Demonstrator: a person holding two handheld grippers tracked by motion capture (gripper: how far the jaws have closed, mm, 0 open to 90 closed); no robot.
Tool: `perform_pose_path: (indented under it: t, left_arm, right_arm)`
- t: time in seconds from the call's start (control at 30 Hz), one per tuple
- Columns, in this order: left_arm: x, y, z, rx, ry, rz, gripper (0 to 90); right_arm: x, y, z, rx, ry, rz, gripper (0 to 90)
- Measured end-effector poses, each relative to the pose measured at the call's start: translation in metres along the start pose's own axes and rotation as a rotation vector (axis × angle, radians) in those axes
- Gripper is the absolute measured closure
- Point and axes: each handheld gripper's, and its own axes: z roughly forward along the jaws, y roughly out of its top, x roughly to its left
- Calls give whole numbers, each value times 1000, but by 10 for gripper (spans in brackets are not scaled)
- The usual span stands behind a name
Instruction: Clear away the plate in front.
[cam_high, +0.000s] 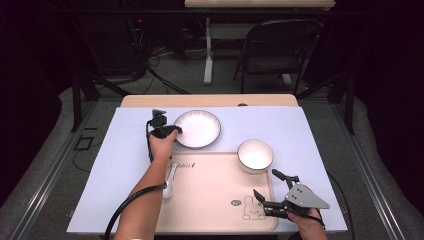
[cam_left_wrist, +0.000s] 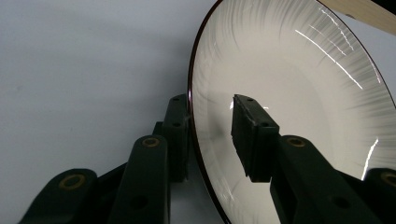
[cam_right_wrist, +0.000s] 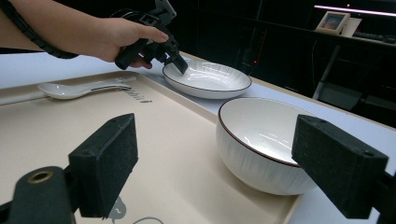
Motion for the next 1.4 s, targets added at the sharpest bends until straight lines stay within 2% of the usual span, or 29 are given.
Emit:
perform_pose_path:
  t: [0.27,0.43,0.67,0.93,1.17,1.33,1.4]
  left_arm:
    - [3,1,1,7,-15,-14,724]
    - [4,3,0,15,-15,-44,749]
    - [1,3,-5,11,-31,-46,780]
    - [-7,8,-15,-9,-41,-30,818]
    - [-15,12,-19,-18,-28,-26,836]
    - [-19,14,-20,-24,-23,-58,845]
    - [-23,16,-22,-23,-10,-44,848]
  right_arm:
    - [0,0,0,-1,0,-2,140]
    - [1,0,-2,1,-3,-1,140]
    - [2,0,-2,0,-3,-6,140]
    - [2,0,-2,0,-1,-6,139]
    - [2,1,-2,-1,-2,-6,140]
    - [2,1,-2,-1,-1,-8,140]
    - [2,1,-2,-4,0,-6,140]
